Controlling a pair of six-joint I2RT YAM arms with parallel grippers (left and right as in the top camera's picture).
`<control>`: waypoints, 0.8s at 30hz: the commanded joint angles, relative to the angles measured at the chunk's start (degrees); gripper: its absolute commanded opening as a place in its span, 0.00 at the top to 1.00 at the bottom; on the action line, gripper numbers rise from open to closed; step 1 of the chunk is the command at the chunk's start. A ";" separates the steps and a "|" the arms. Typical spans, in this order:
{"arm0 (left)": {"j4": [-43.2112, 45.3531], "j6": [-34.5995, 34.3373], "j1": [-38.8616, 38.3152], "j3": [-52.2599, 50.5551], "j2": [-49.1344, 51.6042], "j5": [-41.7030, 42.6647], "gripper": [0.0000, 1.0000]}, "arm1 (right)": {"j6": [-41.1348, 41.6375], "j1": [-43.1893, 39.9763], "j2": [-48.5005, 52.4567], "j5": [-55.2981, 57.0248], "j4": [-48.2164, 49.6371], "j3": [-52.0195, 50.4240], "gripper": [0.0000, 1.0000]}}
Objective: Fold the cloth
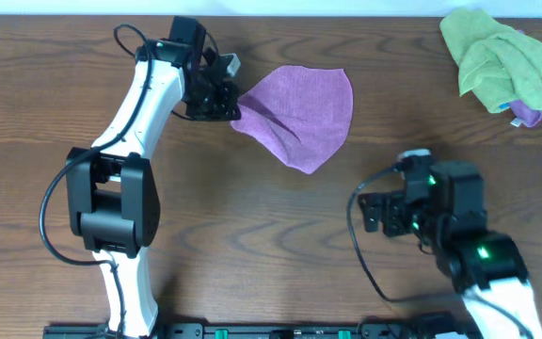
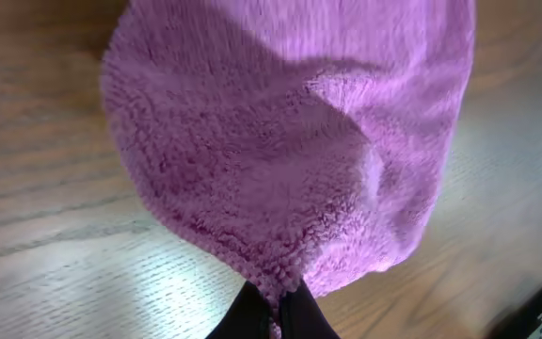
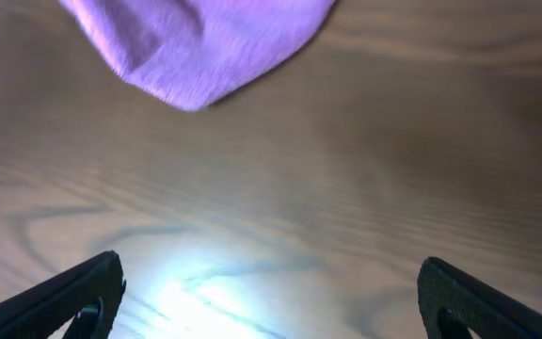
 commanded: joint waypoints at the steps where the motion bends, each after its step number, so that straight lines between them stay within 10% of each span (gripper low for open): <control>1: -0.57 -1.09 1.14 5.46 0.20 -0.72 0.95 | 1.77 -0.63 4.09 -7.43 2.69 -0.02 0.01; 24: -6.10 -4.02 1.49 26.97 0.20 -5.25 0.94 | 0.44 2.67 10.58 -28.52 17.81 -0.02 0.01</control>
